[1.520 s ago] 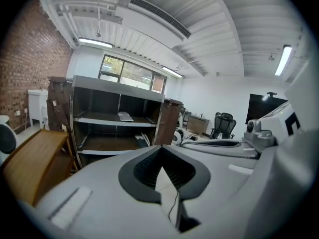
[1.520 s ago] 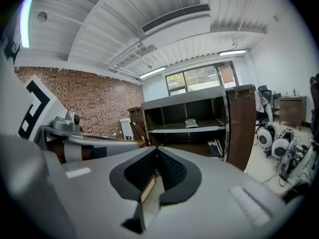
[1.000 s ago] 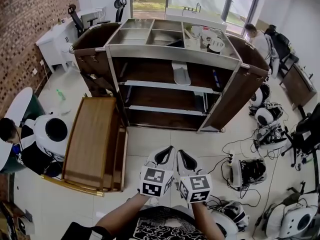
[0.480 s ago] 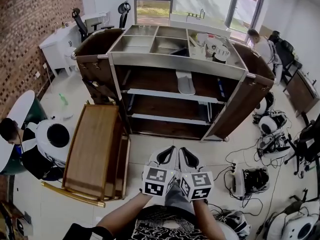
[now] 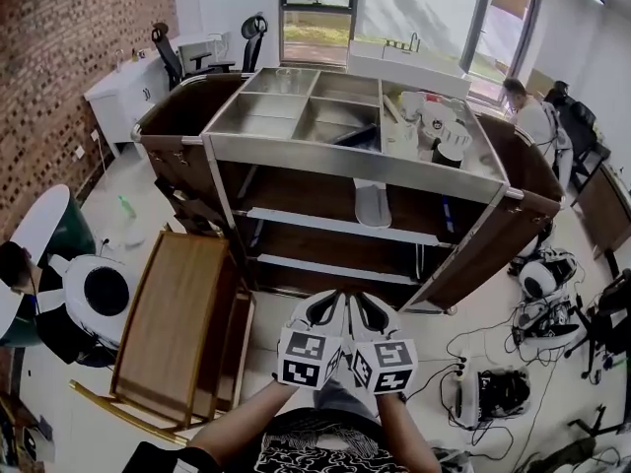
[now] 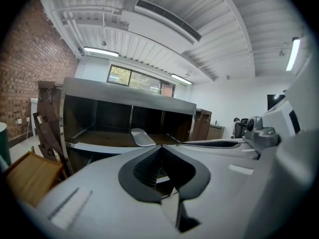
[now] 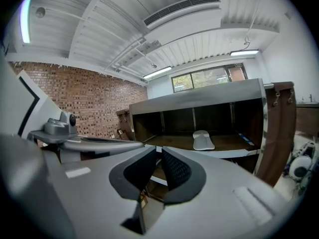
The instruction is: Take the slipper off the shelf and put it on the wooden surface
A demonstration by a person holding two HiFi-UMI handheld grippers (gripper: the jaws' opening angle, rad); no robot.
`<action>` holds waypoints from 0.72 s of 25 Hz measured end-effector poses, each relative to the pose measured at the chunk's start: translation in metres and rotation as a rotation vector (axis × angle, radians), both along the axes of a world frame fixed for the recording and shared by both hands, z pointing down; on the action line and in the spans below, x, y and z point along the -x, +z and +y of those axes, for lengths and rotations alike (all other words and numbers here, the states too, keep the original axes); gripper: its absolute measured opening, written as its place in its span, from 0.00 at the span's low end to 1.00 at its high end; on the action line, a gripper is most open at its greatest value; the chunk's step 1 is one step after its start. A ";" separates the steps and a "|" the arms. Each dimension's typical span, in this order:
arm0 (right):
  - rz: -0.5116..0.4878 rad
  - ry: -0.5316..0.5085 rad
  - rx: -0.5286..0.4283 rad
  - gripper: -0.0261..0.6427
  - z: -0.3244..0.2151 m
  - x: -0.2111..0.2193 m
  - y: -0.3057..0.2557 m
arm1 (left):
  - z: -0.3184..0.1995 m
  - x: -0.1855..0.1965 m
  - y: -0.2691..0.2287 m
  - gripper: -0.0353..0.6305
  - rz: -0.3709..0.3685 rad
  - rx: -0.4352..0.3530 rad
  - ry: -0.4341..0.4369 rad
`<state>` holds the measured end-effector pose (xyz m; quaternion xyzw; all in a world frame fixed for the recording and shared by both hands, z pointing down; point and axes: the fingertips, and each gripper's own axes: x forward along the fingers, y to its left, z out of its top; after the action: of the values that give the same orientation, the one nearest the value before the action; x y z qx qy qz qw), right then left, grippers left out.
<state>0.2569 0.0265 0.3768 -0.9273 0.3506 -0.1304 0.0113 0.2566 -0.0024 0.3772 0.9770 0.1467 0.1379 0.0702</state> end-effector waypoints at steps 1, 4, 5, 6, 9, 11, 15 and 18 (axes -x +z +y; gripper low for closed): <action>-0.001 -0.005 0.003 0.05 -0.001 -0.013 0.000 | -0.002 -0.012 -0.001 0.06 -0.002 0.003 -0.006; -0.002 -0.019 0.010 0.05 -0.004 -0.050 -0.001 | -0.006 -0.049 -0.001 0.06 -0.010 0.011 -0.021; -0.003 -0.022 0.011 0.06 -0.005 -0.063 0.000 | -0.006 -0.061 0.000 0.06 -0.012 0.011 -0.024; -0.005 -0.024 0.012 0.06 -0.004 -0.075 0.001 | -0.006 -0.074 0.001 0.06 -0.014 0.011 -0.025; -0.015 -0.026 0.017 0.07 -0.003 -0.111 0.006 | -0.005 -0.106 0.003 0.06 -0.016 0.013 -0.028; -0.023 -0.030 0.015 0.08 -0.002 -0.132 0.010 | -0.005 -0.125 0.005 0.06 -0.014 0.029 -0.027; -0.022 -0.025 0.025 0.11 0.001 -0.171 0.021 | -0.001 -0.155 0.011 0.06 -0.011 0.050 -0.014; -0.033 -0.018 0.051 0.14 0.003 -0.203 0.034 | 0.000 -0.176 0.017 0.06 -0.021 0.044 -0.019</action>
<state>0.4601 0.0300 0.4105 -0.9219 0.3552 -0.1546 -0.0078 0.4331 -0.0023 0.3937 0.9750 0.1398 0.1444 0.0944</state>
